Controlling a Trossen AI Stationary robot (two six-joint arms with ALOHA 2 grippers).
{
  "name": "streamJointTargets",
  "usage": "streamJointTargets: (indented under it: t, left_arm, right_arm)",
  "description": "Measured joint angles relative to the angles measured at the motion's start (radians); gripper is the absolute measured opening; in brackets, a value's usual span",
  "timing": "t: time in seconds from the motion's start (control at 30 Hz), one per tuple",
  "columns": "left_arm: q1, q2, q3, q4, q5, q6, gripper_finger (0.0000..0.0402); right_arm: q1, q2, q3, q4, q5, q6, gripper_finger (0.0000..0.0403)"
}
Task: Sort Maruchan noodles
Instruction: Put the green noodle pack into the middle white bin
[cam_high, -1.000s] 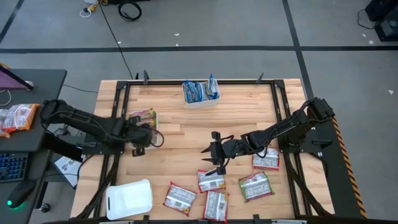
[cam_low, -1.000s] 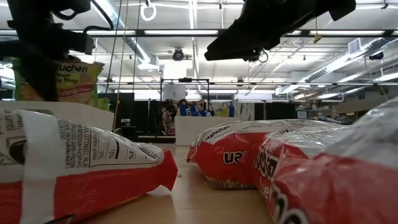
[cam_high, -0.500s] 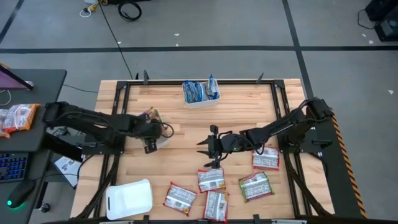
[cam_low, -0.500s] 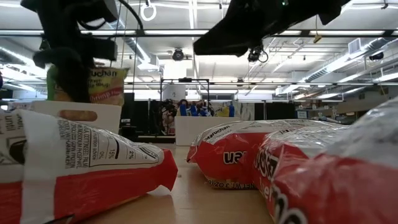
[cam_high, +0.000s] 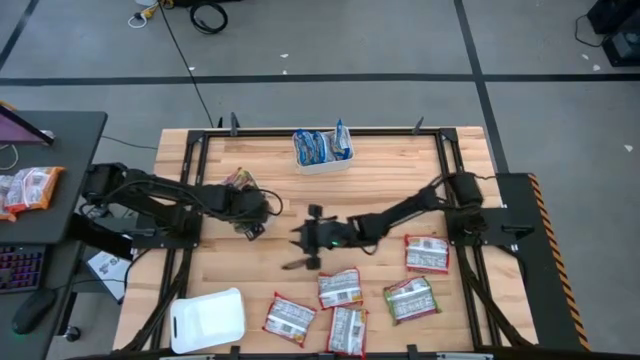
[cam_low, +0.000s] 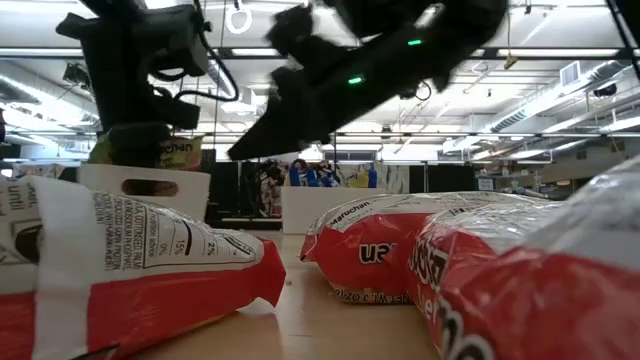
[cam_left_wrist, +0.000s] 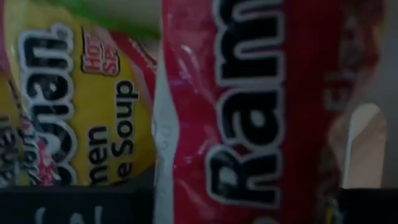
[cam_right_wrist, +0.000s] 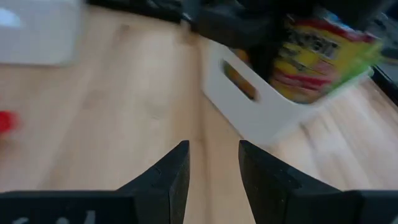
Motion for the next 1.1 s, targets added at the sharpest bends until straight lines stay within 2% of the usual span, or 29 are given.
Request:
streamJointTargets:
  t: [0.23, 0.3, 0.5, 0.63, 0.8, 0.97, 1.1]
  left_arm:
    - [0.000, -0.020, 0.002, -0.192, -0.013, -0.060, 0.0182]
    - [0.001, -0.033, 0.001, -0.225, -0.027, -0.069, 0.0194]
    - [0.001, -0.087, 0.049, -0.415, -0.039, -0.085, 0.0214]
    - [0.001, -0.102, 0.075, -0.534, -0.105, -0.111, 0.0214]
    - [0.001, -0.096, 0.071, -0.517, -0.125, -0.095, 0.0215]
    - [0.009, -0.083, 0.065, -0.453, -0.047, -0.033, 0.0218]
    - [0.025, -0.076, 0.065, -0.462, -0.049, 0.001, 0.0230]
  right_arm:
    - [-0.052, 0.124, 0.232, -0.168, -0.048, -0.033, 0.0173]
    - [-0.053, 0.155, 0.272, -0.164, -0.063, -0.064, 0.0187]
    - [-0.052, 0.183, 0.308, -0.172, -0.082, -0.096, 0.0212]
    - [-0.052, 0.183, 0.309, -0.175, -0.082, -0.086, 0.0212]
    - [-0.052, 0.181, 0.309, -0.204, -0.120, -0.048, 0.0211]
    - [-0.033, 0.181, 0.309, -0.222, -0.147, 0.002, 0.0216]
    - [-0.001, 0.181, 0.309, -0.222, -0.150, 0.049, 0.0222]
